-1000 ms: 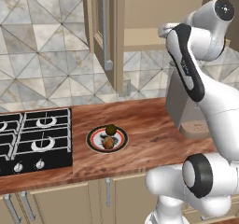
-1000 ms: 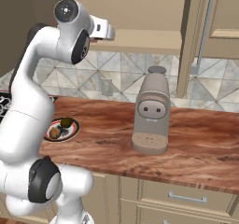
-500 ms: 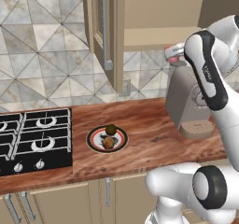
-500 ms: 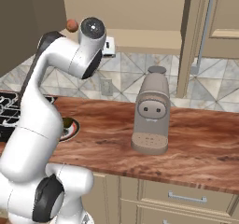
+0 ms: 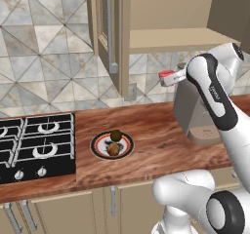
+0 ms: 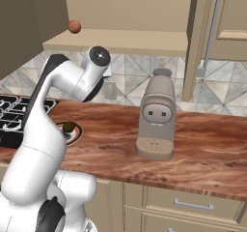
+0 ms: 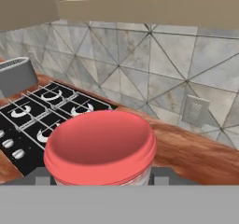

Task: Pick the avocado and bread from the counter and place them on the plate. Then pick the jam from the cabinet and place it next to the plate. Lastly close the cabinet door.

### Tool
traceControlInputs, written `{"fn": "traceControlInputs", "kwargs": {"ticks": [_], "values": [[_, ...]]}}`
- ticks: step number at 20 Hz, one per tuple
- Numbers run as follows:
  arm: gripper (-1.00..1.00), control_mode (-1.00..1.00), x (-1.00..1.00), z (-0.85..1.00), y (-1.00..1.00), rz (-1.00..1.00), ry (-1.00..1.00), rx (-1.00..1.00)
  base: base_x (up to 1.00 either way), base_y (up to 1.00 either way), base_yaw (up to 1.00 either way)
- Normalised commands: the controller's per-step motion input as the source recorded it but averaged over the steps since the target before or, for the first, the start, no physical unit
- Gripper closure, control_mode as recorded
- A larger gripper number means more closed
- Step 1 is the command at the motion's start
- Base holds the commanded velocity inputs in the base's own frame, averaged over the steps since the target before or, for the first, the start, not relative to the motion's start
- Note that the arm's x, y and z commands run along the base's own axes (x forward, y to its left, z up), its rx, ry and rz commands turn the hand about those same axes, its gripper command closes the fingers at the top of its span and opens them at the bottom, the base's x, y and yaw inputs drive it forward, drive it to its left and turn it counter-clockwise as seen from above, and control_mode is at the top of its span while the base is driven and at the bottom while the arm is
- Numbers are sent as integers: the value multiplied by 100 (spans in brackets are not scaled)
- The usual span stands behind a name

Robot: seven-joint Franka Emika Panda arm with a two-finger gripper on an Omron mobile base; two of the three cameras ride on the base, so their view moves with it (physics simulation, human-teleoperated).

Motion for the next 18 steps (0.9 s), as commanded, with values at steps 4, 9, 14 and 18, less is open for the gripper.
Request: {"fn": "traceControlInputs", "kwargs": {"ticks": [4,9,14,18], "values": [[100,-100,0,-69,25,5,0,-1,0,0,0],[100,-100,0,-69,0,0,0,0,0,0,0],[100,-100,1,-78,0,3,2,-3,0,0,0],[100,-100,0,-62,3,4,10,-7,0,0,0]]}}
